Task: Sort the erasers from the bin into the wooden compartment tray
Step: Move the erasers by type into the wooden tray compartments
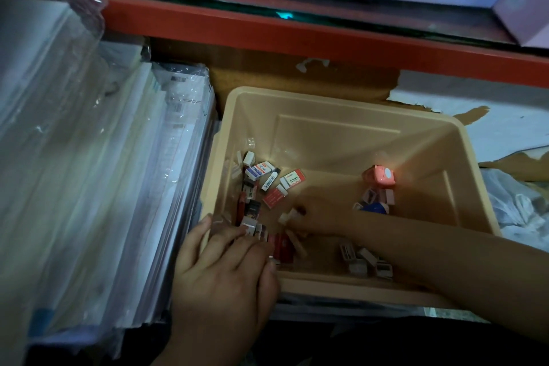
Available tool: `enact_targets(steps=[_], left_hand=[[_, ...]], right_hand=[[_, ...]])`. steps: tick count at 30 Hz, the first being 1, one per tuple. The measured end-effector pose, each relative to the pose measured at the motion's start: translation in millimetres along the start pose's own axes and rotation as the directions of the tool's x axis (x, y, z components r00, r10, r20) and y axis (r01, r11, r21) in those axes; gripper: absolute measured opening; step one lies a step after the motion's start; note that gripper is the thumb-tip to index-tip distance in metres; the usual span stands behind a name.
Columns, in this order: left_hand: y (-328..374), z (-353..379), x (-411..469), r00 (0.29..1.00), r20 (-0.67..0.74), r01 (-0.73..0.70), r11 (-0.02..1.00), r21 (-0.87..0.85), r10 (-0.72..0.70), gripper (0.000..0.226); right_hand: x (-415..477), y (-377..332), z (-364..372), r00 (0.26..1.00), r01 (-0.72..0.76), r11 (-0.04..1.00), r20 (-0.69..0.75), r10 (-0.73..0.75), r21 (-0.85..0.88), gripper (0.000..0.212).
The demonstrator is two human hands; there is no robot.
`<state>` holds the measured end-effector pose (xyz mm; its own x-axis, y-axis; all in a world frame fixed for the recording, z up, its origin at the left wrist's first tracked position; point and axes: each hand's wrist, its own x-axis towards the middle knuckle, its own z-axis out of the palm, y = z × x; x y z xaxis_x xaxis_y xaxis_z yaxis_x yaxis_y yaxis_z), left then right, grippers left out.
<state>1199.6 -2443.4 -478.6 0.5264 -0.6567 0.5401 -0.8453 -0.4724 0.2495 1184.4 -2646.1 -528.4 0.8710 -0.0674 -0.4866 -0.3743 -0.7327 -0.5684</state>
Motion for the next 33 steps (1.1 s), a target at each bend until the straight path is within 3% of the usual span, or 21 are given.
enact_targets(steps=[5,10,14,21,25,29,33], left_hand=[[-1.5,0.6,-0.6,1.0,0.008,-0.013,1.0,0.002,0.013,0.054],[-3.6,0.9,-0.2,0.998,0.052,-0.043,0.999,-0.012,0.044,0.066],[-3.0,3.1,-1.2,0.998,0.033,-0.048,0.999,0.002,0.047,0.067],[-2.1,1.3,-1.4,0.998,0.048,-0.033,0.999,0.02,0.033,0.068],[-2.6,2.4,-1.9,0.998,0.054,-0.037,0.999,0.026,0.035,0.069],[-3.1,2.9,-2.7,0.998,0.045,-0.039,0.999,0.022,0.038,0.069],[-3.2,3.3,-2.7,0.998,0.041,-0.048,0.998,0.031,0.046,0.07]], right_hand=[[0.1,-8.0,11.1,0.995,0.085,0.992,0.04,-0.089,0.089,0.037],[0.0,-4.6,8.8,0.985,-0.009,0.994,0.173,-0.01,0.111,0.053],[3.5,-6.2,15.3,0.96,-0.148,0.97,0.263,0.094,0.194,0.05],[1.8,-12.4,21.5,0.971,-0.168,0.967,0.199,0.129,0.193,0.044],[-3.4,-18.1,18.9,0.995,-0.078,0.983,0.082,0.065,0.166,0.034],[-8.1,-23.1,13.3,0.986,-0.09,0.994,0.145,0.08,0.061,0.057],[-8.9,-24.0,11.4,0.981,-0.116,0.991,0.162,0.103,0.07,0.056]])
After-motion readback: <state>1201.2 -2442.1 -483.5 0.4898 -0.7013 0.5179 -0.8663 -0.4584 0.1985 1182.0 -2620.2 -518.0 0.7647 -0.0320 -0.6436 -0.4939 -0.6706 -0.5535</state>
